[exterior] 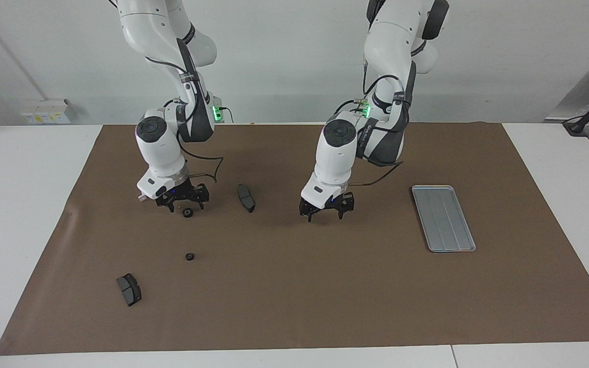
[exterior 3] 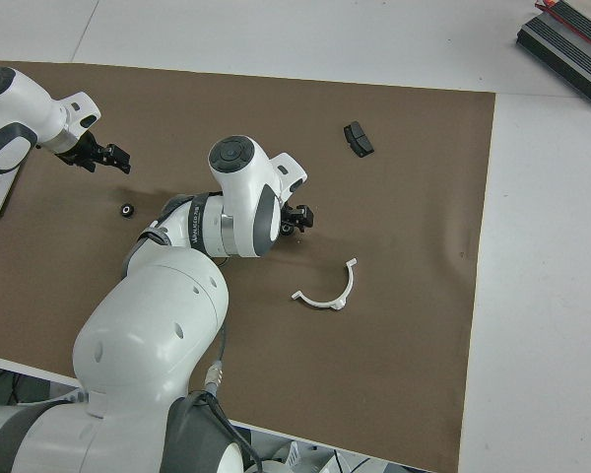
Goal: Pick bearing gear from pile to tray
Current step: 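Reach the left gripper to the bearing while the right gripper returns to the pile, then grasp the bearing with the left gripper while the right gripper grasps another bearing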
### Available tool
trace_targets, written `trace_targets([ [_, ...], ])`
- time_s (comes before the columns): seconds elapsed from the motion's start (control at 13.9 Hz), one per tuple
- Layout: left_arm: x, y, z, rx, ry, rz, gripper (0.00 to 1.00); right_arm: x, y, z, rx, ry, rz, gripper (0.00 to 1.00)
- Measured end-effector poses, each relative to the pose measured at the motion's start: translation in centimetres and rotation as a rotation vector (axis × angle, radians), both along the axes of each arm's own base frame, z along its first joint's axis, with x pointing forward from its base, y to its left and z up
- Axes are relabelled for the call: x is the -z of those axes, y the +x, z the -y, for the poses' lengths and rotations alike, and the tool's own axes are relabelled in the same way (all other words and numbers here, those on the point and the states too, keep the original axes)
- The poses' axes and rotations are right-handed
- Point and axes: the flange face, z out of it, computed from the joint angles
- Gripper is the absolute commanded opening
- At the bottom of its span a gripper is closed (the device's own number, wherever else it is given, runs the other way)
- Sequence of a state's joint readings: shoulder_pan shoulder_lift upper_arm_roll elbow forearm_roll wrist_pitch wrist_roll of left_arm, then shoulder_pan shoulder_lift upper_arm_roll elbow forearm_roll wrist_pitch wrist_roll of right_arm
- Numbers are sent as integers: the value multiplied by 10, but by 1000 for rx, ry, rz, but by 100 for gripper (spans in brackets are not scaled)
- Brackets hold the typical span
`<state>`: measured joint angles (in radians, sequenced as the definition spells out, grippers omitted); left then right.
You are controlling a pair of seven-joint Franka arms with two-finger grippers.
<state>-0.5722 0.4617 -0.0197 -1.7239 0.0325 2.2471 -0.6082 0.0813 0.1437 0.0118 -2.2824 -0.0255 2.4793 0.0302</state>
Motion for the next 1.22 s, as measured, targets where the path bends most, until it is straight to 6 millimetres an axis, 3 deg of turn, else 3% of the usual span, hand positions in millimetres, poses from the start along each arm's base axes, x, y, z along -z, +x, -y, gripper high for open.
trace_targets([
  [0.22, 25, -21, 3, 9, 6, -12, 100, 6, 1, 4, 7, 3, 22, 87],
  [0.43, 26, -34, 13, 16, 8, -17, 100, 11, 1, 2, 3, 4, 19, 81],
  [0.5, 25, -36, 14, 19, 9, -18, 94, 11, 0, 1, 2, 4, 17, 76],
  [0.65, 25, -40, 14, 23, 11, -21, 86, 12, 0, 1, 2, 4, 15, 62],
  [0.79, 26, -41, 14, 23, 13, -23, 80, 14, -1, 1, 3, 4, 12, 36],
  [0.94, 27, -42, 14, 24, 14, -25, 73, 11, -1, 1, 3, 4, 18, 18],
  [1.01, 28, -43, 14, 24, 15, -26, 73, 10, -1, 1, 3, 5, 21, 13],
  [1.22, 27, -45, 16, 29, 14, -26, 70, 9, -1, 1, 3, 5, 21, 9],
])
